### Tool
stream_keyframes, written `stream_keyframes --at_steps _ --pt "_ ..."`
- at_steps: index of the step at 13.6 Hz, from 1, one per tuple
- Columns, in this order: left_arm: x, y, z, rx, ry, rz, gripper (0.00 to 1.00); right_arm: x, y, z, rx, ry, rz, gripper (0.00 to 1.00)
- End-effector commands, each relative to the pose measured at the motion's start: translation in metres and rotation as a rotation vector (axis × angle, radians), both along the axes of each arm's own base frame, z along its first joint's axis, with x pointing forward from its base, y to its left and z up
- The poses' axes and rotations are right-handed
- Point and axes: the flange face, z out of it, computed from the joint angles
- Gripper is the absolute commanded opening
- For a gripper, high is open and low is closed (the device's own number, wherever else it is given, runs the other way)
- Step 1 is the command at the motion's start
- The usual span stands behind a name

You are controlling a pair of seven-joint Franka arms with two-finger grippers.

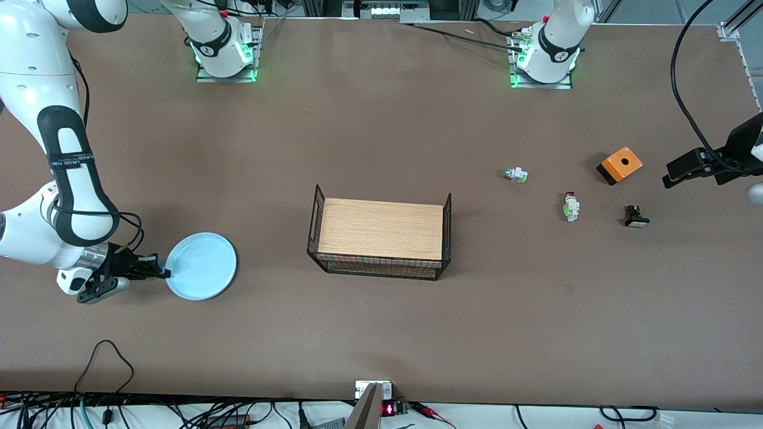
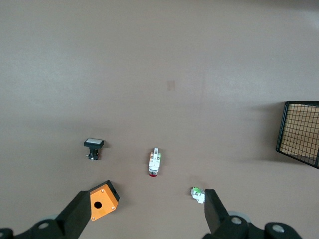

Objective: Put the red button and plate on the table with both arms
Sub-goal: 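Lower the plate flat onto the table with the right gripper, then open the right gripper and draw it back from the plate rim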

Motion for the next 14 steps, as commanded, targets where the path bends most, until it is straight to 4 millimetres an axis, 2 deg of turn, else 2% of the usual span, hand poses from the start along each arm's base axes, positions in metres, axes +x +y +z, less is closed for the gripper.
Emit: stream_keyframes --at_steps 1,3,4,5,6,12,14 --pt "-0.004 0.003 0.002 -0.015 0.003 -0.015 1.0 0.003 0.001 0.002 0.035 -0.025 -0.004 0.19" --pt "-0.004 0.003 0.003 -0.016 0.003 -0.015 1.0 0.003 0.003 0.002 0.036 -0.021 -0.009 0.35" --pt "-0.004 0.003 0.003 -0.015 0.003 -0.015 1.0 0.004 0.005 0.004 0.039 -0.02 -0.006 0.49" --pt "-0.004 0.004 0.002 -0.016 0.005 -0.014 1.0 0.006 0.006 0.006 0.04 -0.022 -0.006 0.67" --pt "-0.004 0.005 0.002 -0.016 0.005 -0.012 1.0 0.006 0.008 0.007 0.042 -0.024 0.0 1.0" --pt "-0.004 0.006 0.001 -0.018 0.006 -0.011 1.0 0.005 0.007 0.005 0.042 -0.065 0.07 1.0" --pt "-0.004 0.005 0.001 -0.018 0.006 -0.012 1.0 0.012 0.017 0.02 0.034 -0.086 0.076 1.0"
